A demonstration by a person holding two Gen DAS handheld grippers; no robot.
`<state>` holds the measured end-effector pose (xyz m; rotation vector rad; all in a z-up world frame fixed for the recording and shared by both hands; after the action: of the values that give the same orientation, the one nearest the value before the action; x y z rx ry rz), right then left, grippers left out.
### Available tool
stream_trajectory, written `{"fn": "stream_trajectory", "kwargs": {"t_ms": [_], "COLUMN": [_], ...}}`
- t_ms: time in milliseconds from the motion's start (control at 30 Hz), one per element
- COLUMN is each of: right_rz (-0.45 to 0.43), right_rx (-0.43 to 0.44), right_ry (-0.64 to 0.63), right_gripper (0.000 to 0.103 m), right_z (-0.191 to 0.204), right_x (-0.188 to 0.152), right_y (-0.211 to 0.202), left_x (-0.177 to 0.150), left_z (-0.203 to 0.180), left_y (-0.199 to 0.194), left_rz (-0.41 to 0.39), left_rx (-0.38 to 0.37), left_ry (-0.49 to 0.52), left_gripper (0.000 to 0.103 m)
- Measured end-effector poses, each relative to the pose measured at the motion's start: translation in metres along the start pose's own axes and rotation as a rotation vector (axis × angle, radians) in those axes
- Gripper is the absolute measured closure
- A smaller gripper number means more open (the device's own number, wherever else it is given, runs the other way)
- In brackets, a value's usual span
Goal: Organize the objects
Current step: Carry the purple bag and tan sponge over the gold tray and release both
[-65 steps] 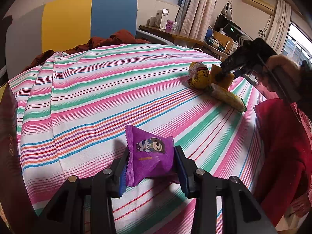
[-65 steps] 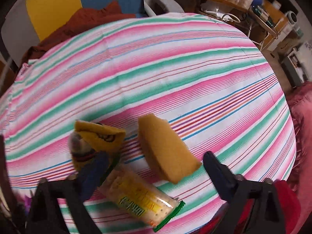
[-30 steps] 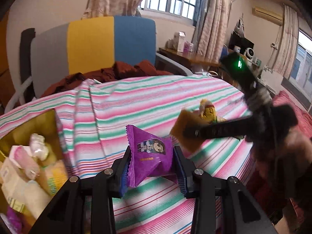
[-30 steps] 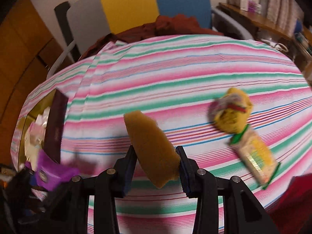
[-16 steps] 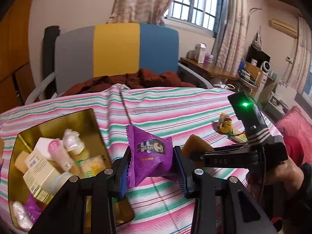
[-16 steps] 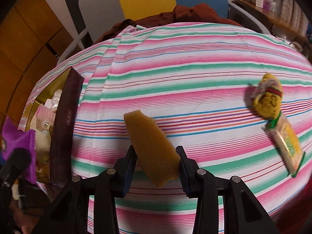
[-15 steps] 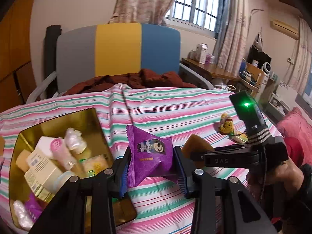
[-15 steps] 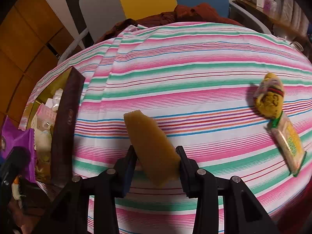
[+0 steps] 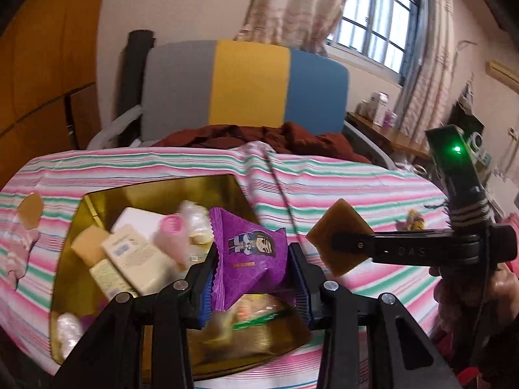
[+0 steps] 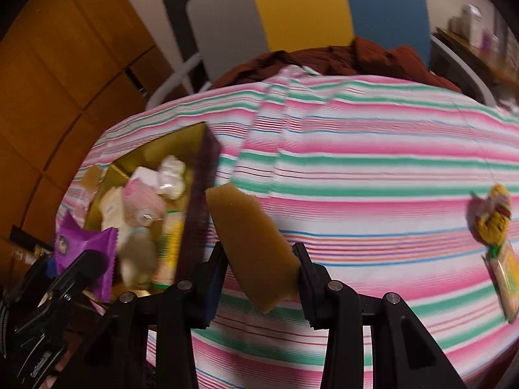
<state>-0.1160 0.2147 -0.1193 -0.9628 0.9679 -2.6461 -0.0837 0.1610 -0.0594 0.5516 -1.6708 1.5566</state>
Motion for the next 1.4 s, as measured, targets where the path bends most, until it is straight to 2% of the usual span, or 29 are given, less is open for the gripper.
{"fn": "stream_trajectory", "kwargs": {"t_ms": [267, 467, 533, 667, 700, 733, 800, 1100, 1400], "right_rz": [0.021, 0.057, 0.082, 0.111, 0.119, 0.121, 0.107, 0.108, 0.115], "right_rx": [0.085, 0.066, 0.062, 0.068, 0.077, 0.090, 0.113, 0.128, 0.094], "right_ry": [-0.081, -0.097, -0.105, -0.107, -0.111, -0.112, -0.107, -0.120, -0.165], "right_gripper": [0.062, 0.062, 0.057, 0.056, 0.045, 0.026, 0.015, 0.014, 0.014], "right_z": [0.060, 0.082, 0.088, 0.095, 0.096, 0.098, 0.099, 0.099, 0.094], "right_x": [0.021, 0.040, 0.040, 0.037, 0.035, 0.033, 0.032, 0.023, 0.006], "right_y": [0.031, 0.069, 0.082, 0.102, 0.106, 0.107, 0.108, 0.102, 0.092], "left_x": [0.011, 0.017, 0.021, 0.026, 0.028, 0.029, 0.029, 0.022, 0.016], "left_z": [0.066, 0.092, 0.098, 0.105, 0.106, 0.108, 0.107, 0.102, 0.096], "left_y": [0.015, 0.037, 0.045, 0.059, 0.062, 0.064, 0.067, 0.061, 0.039], "left_rz": [0.001, 0.021, 0.026, 0.042, 0.043, 0.043, 0.051, 0.059, 0.039], "left_rx": [0.128, 0.194, 0.214, 0.244, 0.246, 0.257, 0.259, 0.239, 0.227], "left_ry": [-0.083, -0.114, -0.118, -0.128, -0.129, -0.130, -0.131, -0.138, -0.135], "left_gripper": [0.063, 0.063, 0.063, 0.063, 0.063, 0.063, 0.061, 0.058, 0.057]}}
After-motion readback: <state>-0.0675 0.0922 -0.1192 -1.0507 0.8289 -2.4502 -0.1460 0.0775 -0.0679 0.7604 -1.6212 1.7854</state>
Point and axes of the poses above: each gripper's, at about its wrist camera, not at the fingertips, and y roughly the way its jaws point, z to its left, x to its top, the point moved 10 cm from there along y, roughly the way its jaws point, and after that the axes turned 15 degrees about x, right-handed, at the moved point
